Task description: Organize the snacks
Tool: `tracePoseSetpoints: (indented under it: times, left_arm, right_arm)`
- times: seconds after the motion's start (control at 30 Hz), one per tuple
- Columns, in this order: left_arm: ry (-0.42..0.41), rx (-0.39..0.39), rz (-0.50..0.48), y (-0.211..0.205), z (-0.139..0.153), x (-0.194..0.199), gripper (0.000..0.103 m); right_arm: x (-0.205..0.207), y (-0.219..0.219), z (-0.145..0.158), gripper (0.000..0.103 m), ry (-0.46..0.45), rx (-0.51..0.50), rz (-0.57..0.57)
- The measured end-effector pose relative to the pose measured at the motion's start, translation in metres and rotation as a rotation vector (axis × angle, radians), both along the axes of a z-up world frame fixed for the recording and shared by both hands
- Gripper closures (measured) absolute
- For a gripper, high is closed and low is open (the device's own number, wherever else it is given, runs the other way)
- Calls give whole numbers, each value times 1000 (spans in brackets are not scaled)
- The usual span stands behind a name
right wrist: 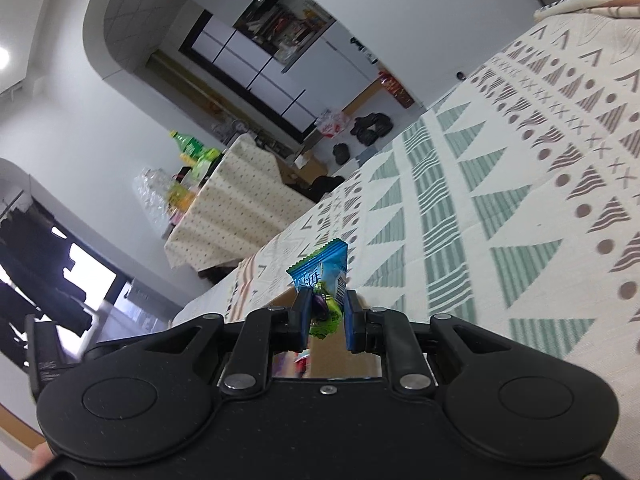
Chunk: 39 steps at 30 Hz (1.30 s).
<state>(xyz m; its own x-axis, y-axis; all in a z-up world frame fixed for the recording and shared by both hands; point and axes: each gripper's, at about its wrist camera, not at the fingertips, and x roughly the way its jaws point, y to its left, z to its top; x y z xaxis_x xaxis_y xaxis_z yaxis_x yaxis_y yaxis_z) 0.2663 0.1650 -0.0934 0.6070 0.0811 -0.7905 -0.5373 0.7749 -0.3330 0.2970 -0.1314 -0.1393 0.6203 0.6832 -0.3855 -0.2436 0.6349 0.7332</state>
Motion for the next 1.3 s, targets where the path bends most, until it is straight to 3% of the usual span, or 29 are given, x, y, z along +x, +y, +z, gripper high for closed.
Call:
tracePoseSetpoints:
  times: [0.2, 0.5, 0.53, 0.63, 0.83, 0.97, 1.3]
  left_arm:
    - [-39, -44, 29, 16, -5, 1, 43]
    - [-31, -71, 62, 31, -6, -7, 35]
    - [-30, -72, 63, 32, -6, -7, 33]
    - [-21, -84, 61, 34, -7, -9, 31]
    - [-9, -93, 55, 35, -6, -14, 21]
    - [8, -105, 29, 31, 1, -15, 20]
    - [-35, -24, -83, 5, 51, -30, 16]
  right_arm:
    - [9, 35, 11, 86, -18, -38, 61]
    - [19, 88, 13, 85, 6, -54, 99]
    - [21, 93, 13, 81, 11, -61, 101]
    - [22, 98, 10, 53, 51, -101, 71]
    - [5, 81, 18, 51, 53, -121, 29]
    - [-6, 70, 29, 47, 49, -127, -8]
    - [-43, 41, 72, 32, -19, -192, -81]
